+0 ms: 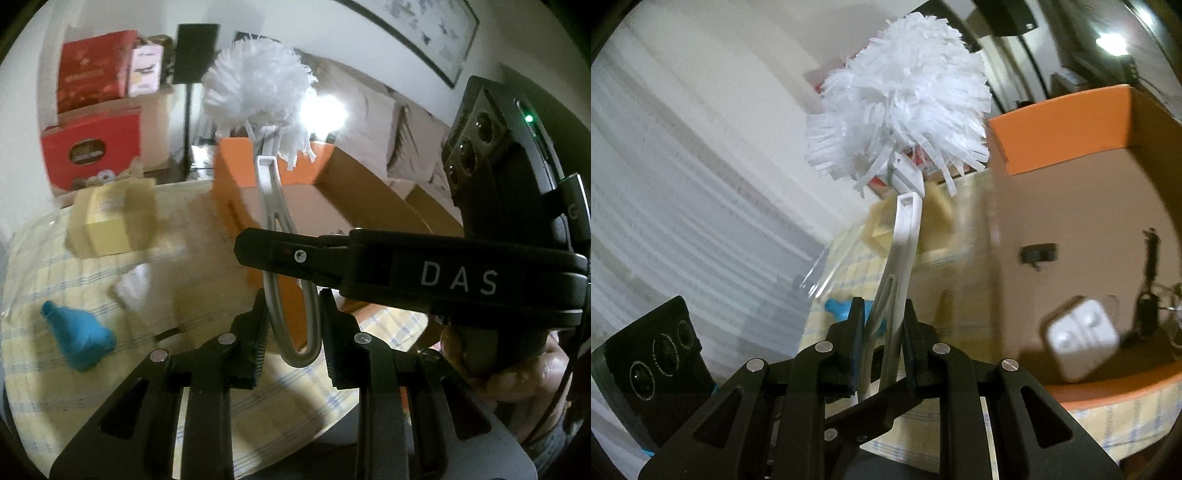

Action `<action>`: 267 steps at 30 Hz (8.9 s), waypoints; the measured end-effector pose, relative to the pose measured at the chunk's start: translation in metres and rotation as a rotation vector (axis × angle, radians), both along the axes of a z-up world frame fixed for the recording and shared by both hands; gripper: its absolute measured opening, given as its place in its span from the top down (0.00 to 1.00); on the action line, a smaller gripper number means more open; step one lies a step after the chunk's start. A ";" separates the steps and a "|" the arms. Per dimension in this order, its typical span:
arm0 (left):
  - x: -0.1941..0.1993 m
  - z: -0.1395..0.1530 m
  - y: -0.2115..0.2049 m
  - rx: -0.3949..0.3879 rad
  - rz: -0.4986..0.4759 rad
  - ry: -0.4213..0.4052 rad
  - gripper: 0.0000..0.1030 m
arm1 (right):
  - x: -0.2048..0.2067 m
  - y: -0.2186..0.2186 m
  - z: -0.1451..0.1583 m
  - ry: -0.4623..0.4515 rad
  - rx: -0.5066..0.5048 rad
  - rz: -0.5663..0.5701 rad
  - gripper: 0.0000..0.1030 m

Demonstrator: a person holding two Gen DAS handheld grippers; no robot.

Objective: Organize objects
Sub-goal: 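Lift the feather duster with the right tool and carry it over the orange box, then lower the duster into the box and open the right tool, then withdraw the right tool from the box back toward the table, then close the left tool on the blue funnel while the right tool grasps the white shuttlecock, then lift and carry the funnel and shuttlecock in both tools over the orange box, then open both tools to drop the funnel and shuttlecock into the box, then withdraw both tools from the box back over the table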

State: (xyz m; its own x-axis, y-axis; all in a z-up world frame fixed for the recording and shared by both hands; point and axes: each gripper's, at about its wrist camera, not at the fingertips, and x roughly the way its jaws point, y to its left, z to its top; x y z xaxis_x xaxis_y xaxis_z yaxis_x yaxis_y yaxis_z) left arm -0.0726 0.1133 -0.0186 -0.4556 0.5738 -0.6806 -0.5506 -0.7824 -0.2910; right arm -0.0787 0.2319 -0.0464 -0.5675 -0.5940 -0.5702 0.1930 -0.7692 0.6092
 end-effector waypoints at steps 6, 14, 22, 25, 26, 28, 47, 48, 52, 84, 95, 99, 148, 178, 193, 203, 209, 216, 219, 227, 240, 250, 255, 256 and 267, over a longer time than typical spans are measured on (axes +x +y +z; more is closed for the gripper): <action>-0.010 -0.001 0.031 0.004 -0.067 -0.043 0.77 | 0.009 0.032 0.002 -0.014 -0.005 -0.072 0.83; -0.013 -0.003 0.070 -0.027 -0.137 -0.059 0.77 | 0.019 0.071 -0.002 -0.027 -0.031 -0.162 0.82; -0.019 -0.008 0.087 -0.055 -0.181 -0.084 0.76 | 0.020 0.101 -0.014 -0.069 -0.078 -0.228 0.81; -0.023 -0.008 0.091 -0.084 -0.182 -0.072 0.76 | 0.018 0.103 -0.016 -0.066 -0.075 -0.236 0.81; -0.024 -0.006 0.091 -0.094 -0.180 -0.060 0.76 | 0.017 0.103 -0.016 -0.067 -0.072 -0.238 0.81; -0.027 -0.003 0.091 -0.106 -0.173 -0.040 0.77 | 0.016 0.104 -0.017 -0.068 -0.068 -0.246 0.82; -0.043 -0.009 0.066 -0.112 -0.064 -0.061 0.56 | 0.002 0.097 -0.020 -0.093 0.094 -0.246 0.60; -0.043 -0.008 0.063 -0.107 -0.058 -0.059 0.52 | 0.003 0.099 -0.019 -0.091 0.094 -0.253 0.57; -0.040 0.000 0.052 -0.090 -0.034 -0.035 0.30 | 0.005 0.101 -0.014 -0.085 0.104 -0.263 0.55; -0.016 0.026 -0.075 -0.056 0.284 0.077 0.00 | 0.023 0.039 0.015 0.085 0.416 -0.215 0.19; -0.013 0.028 -0.129 -0.076 0.398 0.108 0.00 | 0.029 0.011 0.022 0.121 0.442 -0.154 0.19; -0.015 0.022 -0.152 -0.058 0.438 0.091 0.00 | 0.029 0.000 0.023 0.127 0.454 -0.131 0.19; -0.081 -0.090 -0.155 -0.149 0.369 -0.030 0.35 | -0.032 -0.120 -0.070 -0.029 0.520 0.127 0.57; -0.056 -0.054 -0.141 -0.099 0.328 -0.005 0.62 | -0.017 -0.105 -0.043 0.018 0.410 0.138 0.71; -0.039 -0.007 -0.081 -0.047 0.221 0.044 0.62 | 0.015 -0.053 0.018 0.103 0.348 0.056 0.71; -0.035 0.009 -0.028 -0.043 0.152 0.066 0.62 | 0.025 0.004 0.035 0.113 0.322 -0.047 0.71; -0.038 0.012 0.012 -0.050 0.099 0.077 0.62 | 0.031 0.046 0.035 0.099 0.322 -0.119 0.71; -0.041 0.005 0.057 -0.071 0.032 0.074 0.62 | 0.032 0.085 0.023 0.067 0.320 -0.187 0.71; -0.044 0.000 0.076 -0.081 0.010 0.062 0.62 | 0.030 0.102 0.017 0.050 0.317 -0.215 0.71; -0.055 -0.014 0.123 -0.132 -0.035 0.025 0.62 | 0.022 0.137 0.004 0.006 0.318 -0.269 0.71; -0.072 -0.033 0.154 -0.179 -0.058 -0.009 0.59 | 0.006 0.173 -0.016 -0.048 0.367 -0.362 0.69; -0.071 -0.023 0.142 -0.153 -0.026 0.004 0.45 | 0.013 0.180 -0.012 -0.037 0.356 -0.396 0.57; -0.066 -0.006 0.123 -0.138 0.016 0.048 0.28 | 0.021 0.179 -0.003 -0.015 0.354 -0.404 0.57; -0.064 -0.003 0.120 -0.135 0.025 0.054 0.26 | 0.022 0.178 -0.001 -0.010 0.354 -0.404 0.57; -0.055 0.020 0.081 -0.120 0.137 0.100 0.03 | 0.025 0.155 0.014 0.021 0.334 -0.365 0.28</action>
State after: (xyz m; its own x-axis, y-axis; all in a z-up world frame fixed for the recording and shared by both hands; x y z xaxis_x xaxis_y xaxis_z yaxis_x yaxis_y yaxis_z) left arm -0.1281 0.1940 0.0018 -0.5925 0.4195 -0.6877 -0.4579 -0.8777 -0.1409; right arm -0.0534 0.3870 -0.0323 -0.7177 -0.1411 -0.6819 -0.1163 -0.9412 0.3172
